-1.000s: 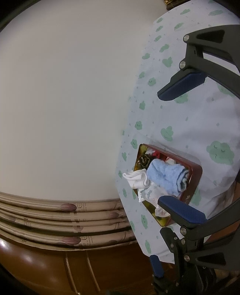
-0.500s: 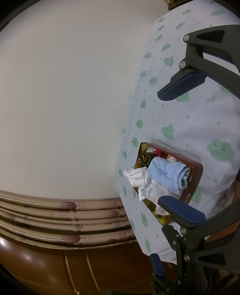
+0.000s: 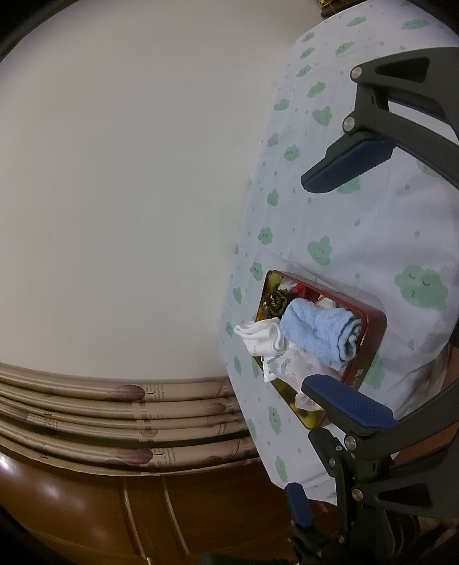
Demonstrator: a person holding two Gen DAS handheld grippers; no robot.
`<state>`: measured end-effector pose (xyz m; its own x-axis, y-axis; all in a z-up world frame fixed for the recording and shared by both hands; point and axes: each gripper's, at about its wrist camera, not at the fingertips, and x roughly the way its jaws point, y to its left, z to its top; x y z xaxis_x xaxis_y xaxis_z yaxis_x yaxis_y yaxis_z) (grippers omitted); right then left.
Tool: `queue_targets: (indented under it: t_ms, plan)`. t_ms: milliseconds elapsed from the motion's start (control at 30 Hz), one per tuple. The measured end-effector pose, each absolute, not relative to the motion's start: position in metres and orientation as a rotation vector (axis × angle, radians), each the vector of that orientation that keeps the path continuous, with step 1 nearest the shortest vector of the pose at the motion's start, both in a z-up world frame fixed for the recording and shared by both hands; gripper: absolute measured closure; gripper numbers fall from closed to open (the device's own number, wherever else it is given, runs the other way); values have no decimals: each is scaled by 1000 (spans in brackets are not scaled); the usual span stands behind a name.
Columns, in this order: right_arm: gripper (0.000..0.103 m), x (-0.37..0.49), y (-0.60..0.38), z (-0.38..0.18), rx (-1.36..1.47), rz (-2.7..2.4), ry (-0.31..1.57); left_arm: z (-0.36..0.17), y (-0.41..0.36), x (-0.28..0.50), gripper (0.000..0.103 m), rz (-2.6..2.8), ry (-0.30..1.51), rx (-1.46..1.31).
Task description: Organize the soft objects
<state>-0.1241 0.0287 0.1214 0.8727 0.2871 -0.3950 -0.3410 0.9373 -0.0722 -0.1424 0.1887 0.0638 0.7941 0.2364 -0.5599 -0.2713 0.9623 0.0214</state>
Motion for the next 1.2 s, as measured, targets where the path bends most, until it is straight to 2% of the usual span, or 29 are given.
queue_targets:
  t_ms: [1200]
  plan:
    - [1, -129, 31, 114, -149, 337, 388, 61, 185, -142, 22, 272, 611, -54]
